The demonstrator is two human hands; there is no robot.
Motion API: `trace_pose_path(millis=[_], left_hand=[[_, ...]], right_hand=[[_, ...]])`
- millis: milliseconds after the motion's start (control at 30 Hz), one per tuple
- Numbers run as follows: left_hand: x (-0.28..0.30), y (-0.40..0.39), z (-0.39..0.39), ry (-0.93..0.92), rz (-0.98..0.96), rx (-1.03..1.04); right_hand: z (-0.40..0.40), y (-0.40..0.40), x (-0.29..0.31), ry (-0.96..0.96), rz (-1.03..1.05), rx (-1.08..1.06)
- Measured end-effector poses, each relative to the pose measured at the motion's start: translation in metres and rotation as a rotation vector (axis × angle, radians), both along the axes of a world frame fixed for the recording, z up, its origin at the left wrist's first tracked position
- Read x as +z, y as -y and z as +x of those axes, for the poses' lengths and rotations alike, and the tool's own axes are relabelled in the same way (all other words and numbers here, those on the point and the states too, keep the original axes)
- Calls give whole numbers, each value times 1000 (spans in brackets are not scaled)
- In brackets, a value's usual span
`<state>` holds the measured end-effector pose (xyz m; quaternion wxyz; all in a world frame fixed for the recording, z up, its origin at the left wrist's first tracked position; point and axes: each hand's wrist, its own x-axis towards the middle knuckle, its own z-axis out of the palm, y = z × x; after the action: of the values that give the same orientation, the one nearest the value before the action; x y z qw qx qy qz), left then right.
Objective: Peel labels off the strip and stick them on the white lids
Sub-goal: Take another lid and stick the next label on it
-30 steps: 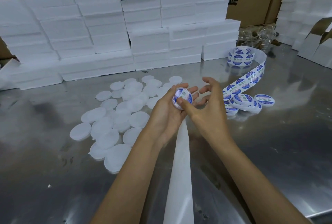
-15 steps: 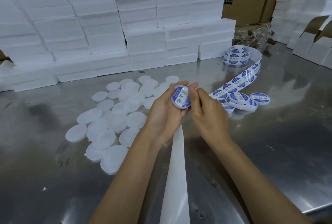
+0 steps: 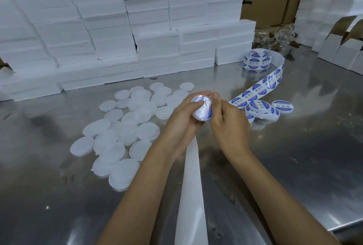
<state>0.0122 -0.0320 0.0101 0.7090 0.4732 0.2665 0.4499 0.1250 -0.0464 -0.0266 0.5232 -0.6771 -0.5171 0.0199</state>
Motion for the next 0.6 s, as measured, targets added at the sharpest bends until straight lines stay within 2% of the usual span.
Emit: trace_pose_path(millis=[100,200,367,467,600], left_hand=[[-2,-4,-8,-146,158,148],[-3,-8,-18,-143,166,278],[-4,-7,-21,-187,138,454],[-5,-9,-21,-213,119,456],[-5,-8,-20,-191,133,252]], right_hand=[[0,0,0,-65,57,136],[-5,2,0,-97,54,276],[-8,4,-3,107,37,212],[-8,1,-4,70,24,186],[-3,-3,-3,-188,4,220]])
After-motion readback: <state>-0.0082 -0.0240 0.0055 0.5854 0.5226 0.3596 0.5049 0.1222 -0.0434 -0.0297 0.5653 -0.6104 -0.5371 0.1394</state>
